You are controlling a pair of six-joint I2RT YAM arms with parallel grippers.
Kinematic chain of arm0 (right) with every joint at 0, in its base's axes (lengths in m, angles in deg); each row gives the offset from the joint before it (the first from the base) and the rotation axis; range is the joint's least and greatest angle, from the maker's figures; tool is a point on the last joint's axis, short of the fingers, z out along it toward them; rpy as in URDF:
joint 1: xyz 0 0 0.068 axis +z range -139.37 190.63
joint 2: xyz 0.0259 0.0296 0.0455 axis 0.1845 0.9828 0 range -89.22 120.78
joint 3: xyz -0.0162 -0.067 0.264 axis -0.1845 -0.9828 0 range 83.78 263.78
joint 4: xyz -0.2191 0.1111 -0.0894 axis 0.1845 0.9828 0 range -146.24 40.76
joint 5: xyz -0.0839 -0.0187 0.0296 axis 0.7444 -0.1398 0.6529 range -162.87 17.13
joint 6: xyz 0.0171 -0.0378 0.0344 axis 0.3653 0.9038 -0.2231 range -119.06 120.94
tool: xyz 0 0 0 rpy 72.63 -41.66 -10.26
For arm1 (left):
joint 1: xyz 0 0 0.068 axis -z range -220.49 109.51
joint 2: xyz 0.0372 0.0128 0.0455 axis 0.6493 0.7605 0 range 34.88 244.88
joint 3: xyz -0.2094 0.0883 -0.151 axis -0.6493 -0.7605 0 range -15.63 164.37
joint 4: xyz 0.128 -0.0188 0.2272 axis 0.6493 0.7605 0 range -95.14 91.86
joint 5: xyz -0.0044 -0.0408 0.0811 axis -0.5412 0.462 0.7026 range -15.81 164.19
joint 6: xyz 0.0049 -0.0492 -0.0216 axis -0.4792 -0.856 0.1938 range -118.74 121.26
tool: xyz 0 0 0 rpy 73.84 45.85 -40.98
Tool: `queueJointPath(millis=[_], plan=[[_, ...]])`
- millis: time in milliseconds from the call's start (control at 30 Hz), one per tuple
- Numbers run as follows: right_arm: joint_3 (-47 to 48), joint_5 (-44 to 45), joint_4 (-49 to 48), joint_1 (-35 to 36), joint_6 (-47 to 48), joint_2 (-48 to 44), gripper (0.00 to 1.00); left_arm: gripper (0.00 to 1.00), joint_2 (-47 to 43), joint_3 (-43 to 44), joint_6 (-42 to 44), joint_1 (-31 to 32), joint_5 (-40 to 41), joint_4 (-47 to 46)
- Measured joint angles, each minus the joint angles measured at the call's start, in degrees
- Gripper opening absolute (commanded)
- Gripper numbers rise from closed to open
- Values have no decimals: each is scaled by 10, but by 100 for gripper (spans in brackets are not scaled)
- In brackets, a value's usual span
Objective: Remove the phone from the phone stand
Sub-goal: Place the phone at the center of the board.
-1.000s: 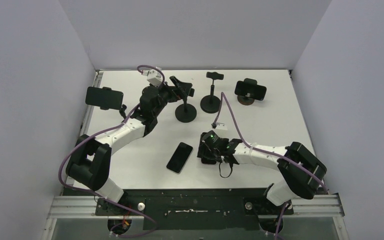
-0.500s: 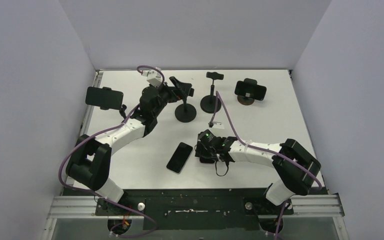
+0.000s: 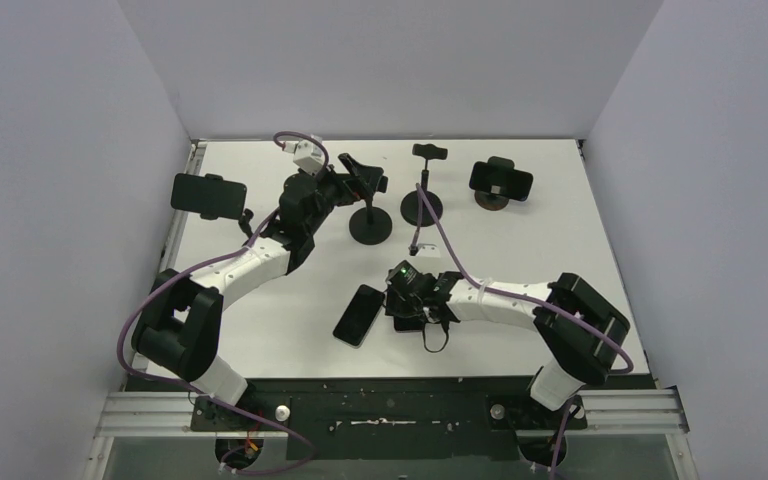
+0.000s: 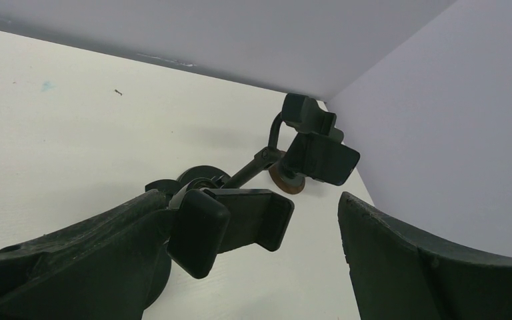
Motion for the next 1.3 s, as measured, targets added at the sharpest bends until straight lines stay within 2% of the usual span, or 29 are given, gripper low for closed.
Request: queueJointPath(millis=[167, 300, 400, 533, 833, 1300], plan=[[6, 11, -6, 3, 12, 16, 83, 97, 0, -6, 0, 0, 2, -3], [8, 18, -13, 3, 18, 20, 92, 97, 0, -7, 0, -1, 2, -4], [10, 24, -15, 12, 25, 16, 93, 97, 0, -7, 0, -1, 2, -4], [5, 23, -21, 19, 34, 11, 88, 98, 0, -7, -1, -1, 2, -4], [-13, -7, -23, 23, 44, -10, 71, 97, 0, -7, -6, -1, 2, -4], [-7, -30, -22, 48, 45, -6, 68, 97, 0, -7, -6, -1, 2, -4]])
